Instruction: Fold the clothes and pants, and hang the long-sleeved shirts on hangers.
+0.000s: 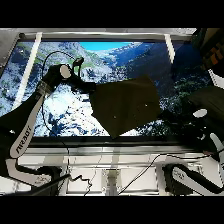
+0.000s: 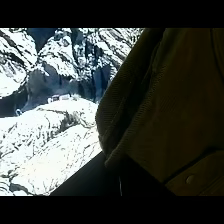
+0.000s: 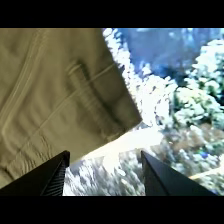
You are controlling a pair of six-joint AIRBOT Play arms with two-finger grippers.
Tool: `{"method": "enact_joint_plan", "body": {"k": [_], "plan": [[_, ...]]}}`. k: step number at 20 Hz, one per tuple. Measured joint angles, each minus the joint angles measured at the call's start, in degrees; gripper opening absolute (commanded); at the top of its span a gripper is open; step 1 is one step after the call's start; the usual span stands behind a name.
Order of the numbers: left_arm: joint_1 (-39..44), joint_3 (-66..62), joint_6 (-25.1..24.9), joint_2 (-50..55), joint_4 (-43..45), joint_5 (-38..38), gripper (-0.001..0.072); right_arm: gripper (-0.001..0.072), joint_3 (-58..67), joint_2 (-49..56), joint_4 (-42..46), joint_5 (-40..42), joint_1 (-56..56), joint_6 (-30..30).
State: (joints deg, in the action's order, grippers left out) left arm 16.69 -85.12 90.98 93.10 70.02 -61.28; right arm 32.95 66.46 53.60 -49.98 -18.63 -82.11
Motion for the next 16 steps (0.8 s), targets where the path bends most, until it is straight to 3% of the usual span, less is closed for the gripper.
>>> {"method": "enact_joint_plan", "body": {"k": [2, 3, 6, 11, 16], "plan": [[0.1, 0.0, -0.1, 0.2, 0.0, 0.1, 0.0022, 0.0446, -0.8, 0.2, -1.5, 3.4, 1.4, -1.1], [0.1, 0.0, -0.1, 0.4, 0.0, 0.1, 0.0022, 0.0394, -1.1, 0.5, -2.3, 5.0, 2.6, -1.4], [0.0, 0.0, -0.1, 0.9, 0.0, 0.1, 0.0023, 0.0073, -1.4, 2.2, -3.7, 11.5, 7.3, -3.3], [-0.2, 0.1, -0.1, 0.3, 3.0, -0.3, 0.0022, 0.0049, 2.1, 3.6, -5.0, 22.2, 14.3, -4.8], [-1.1, 0.2, -0.1, -5.5, 11.8, 0.8, 0.0022, 0.0048, 15.4, 5.1, -1.2, 28.8, 18.7, -5.2]]}}
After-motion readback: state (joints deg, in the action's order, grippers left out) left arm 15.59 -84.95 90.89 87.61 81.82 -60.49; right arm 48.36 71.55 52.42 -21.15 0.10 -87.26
